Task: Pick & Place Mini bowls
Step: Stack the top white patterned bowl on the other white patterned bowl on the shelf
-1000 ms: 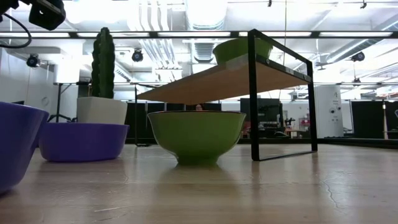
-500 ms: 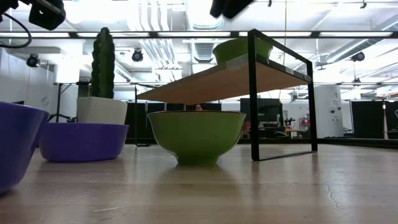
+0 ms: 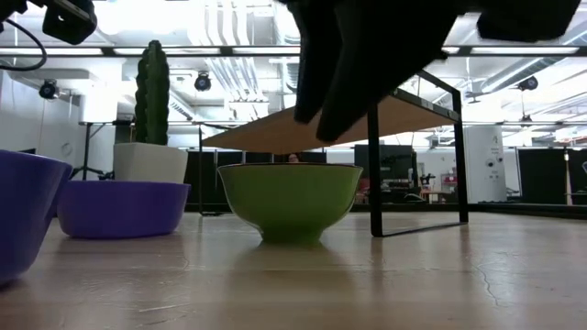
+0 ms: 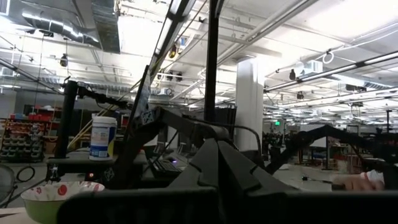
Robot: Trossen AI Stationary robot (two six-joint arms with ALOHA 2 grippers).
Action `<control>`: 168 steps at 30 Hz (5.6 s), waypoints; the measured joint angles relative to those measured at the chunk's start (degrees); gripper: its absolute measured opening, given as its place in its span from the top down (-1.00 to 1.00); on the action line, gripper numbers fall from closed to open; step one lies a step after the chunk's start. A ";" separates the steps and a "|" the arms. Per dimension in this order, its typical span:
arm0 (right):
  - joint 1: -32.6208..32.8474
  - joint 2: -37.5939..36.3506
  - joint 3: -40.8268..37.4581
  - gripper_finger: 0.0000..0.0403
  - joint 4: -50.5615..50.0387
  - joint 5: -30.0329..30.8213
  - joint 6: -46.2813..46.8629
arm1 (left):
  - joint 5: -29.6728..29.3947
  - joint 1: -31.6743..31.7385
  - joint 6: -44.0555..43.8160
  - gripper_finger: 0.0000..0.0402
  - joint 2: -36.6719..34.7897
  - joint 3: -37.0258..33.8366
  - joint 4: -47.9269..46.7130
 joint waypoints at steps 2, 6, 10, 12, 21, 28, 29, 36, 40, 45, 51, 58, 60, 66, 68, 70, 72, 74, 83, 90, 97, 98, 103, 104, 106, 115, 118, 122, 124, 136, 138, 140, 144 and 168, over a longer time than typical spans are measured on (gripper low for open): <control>-0.22 0.95 0.00 0.19 0.62 -0.79 0.18 | 0.00 0.02 0.00 1.00 0.01 0.01 -0.01; -0.33 2.44 0.00 0.20 1.91 -1.30 0.22 | -0.01 0.02 -0.26 1.00 0.02 0.01 0.00; -0.54 3.19 0.00 0.20 2.15 -1.31 0.33 | -0.01 0.02 -0.46 1.00 0.02 0.01 0.03; -0.68 3.27 0.00 0.22 2.15 -1.33 0.34 | -0.01 0.00 -0.63 1.00 0.02 -0.01 0.02; -2.30 3.20 0.00 0.53 2.18 -6.88 3.31 | -0.01 0.00 -0.83 1.00 0.00 0.01 0.04; -2.56 3.20 0.00 0.92 2.25 -8.22 2.90 | -0.01 0.02 -1.33 1.00 0.00 0.01 0.02; -2.54 3.20 0.00 0.93 2.34 -8.27 2.85 | -0.01 0.02 -1.33 1.00 0.00 0.01 0.02; -1.52 3.20 3.45 0.94 1.36 -8.82 1.40 | -0.04 0.02 -1.33 1.00 0.00 0.01 0.00; -0.78 3.16 8.38 0.94 -1.16 -8.75 0.22 | -0.04 0.01 -1.31 1.00 0.00 0.00 0.00; -0.48 3.14 15.97 0.94 -7.11 -8.01 -0.18 | -0.04 0.00 -1.31 1.00 0.00 0.01 0.00; -0.08 0.88 21.20 0.95 -11.53 -4.35 -3.34 | -0.04 0.02 -1.31 1.00 0.00 -0.01 0.02; -0.37 -3.25 21.86 0.95 -12.73 1.01 -5.52 | -0.06 0.02 -1.30 1.00 0.11 0.00 -0.08; -0.32 -4.27 21.86 0.95 -13.69 3.67 -6.04 | -0.04 0.01 -1.29 1.00 0.13 0.01 -0.33; -0.60 -7.06 21.86 0.95 -17.33 13.33 -6.12 | -0.06 0.02 -1.29 1.00 0.15 0.00 -1.03; -0.76 -7.56 21.86 0.95 -18.54 16.40 -5.98 | -0.06 0.02 -1.29 1.00 0.15 0.01 -1.01; -1.03 -7.87 21.86 0.95 -19.56 18.86 -5.69 | -0.06 0.02 -1.29 1.00 0.15 0.01 -1.03; -1.53 -8.37 21.86 0.95 -21.37 19.57 -4.44 | -0.06 0.01 -1.29 1.00 0.17 0.01 -1.01; -2.18 -9.09 21.86 0.95 -22.93 19.77 -2.21 | -0.06 0.01 -1.30 1.00 0.18 0.01 -1.04; -7.37 -11.62 21.86 0.95 -27.25 14.16 4.76 | -0.06 0.00 -1.38 1.00 0.22 0.01 -1.03; -11.96 -14.06 21.75 0.95 -27.28 7.95 11.39 | -0.06 0.00 -1.42 1.00 0.33 0.01 -1.11; -17.22 -14.35 21.61 0.95 -27.25 -2.74 17.33 | -0.06 0.00 -1.53 1.00 0.35 0.01 -1.11; -17.88 -14.35 21.46 0.95 -27.23 -3.53 17.84 | -0.06 0.02 -1.62 1.00 0.35 0.01 -1.09; -19.15 -14.32 20.69 0.95 -27.19 -3.82 19.73 | -0.06 0.01 -2.34 1.00 0.35 0.00 -1.24; -19.26 -14.32 20.62 0.95 -27.22 -4.16 20.54 | -0.06 0.01 -2.37 1.00 0.35 0.01 -1.38; -19.49 -14.32 20.57 0.95 -27.23 -4.78 21.41 | -0.06 0.01 -2.45 1.00 0.37 0.01 -1.51; -16.23 -14.30 20.31 0.95 -27.23 -5.10 20.23 | -0.06 0.01 -2.56 1.00 0.39 0.01 -2.34; -13.37 -14.26 19.95 0.95 -27.22 -2.18 20.25 | -0.06 0.02 -2.60 1.00 0.39 -0.01 -2.56; -11.72 -15.58 19.05 0.95 -27.14 -1.46 21.86 | -0.06 0.02 -2.65 1.00 0.38 -0.01 -2.87; -11.31 -18.05 17.11 0.95 -27.05 -1.19 23.75 | -0.06 0.02 -3.14 1.00 0.39 0.01 -3.08; -10.86 -32.83 -3.05 0.95 -27.25 1.11 24.54 | -0.08 0.01 -3.04 1.00 0.52 -0.01 -2.94; -10.82 -32.96 -4.79 0.95 -27.27 0.51 19.54 | -0.34 0.02 -2.86 1.00 0.52 0.00 -2.86; -10.79 -32.70 -5.91 0.95 -27.08 0.53 15.16 | -0.43 0.02 -2.86 1.00 0.55 0.01 -2.61; -10.88 -32.04 -6.89 0.95 -26.38 1.64 12.73 | -0.41 0.02 -2.84 1.00 0.56 0.01 -2.48; -14.20 -23.90 -0.87 0.95 -23.13 -1.03 3.96 | -0.23 0.01 -3.74 1.00 0.59 0.01 -2.56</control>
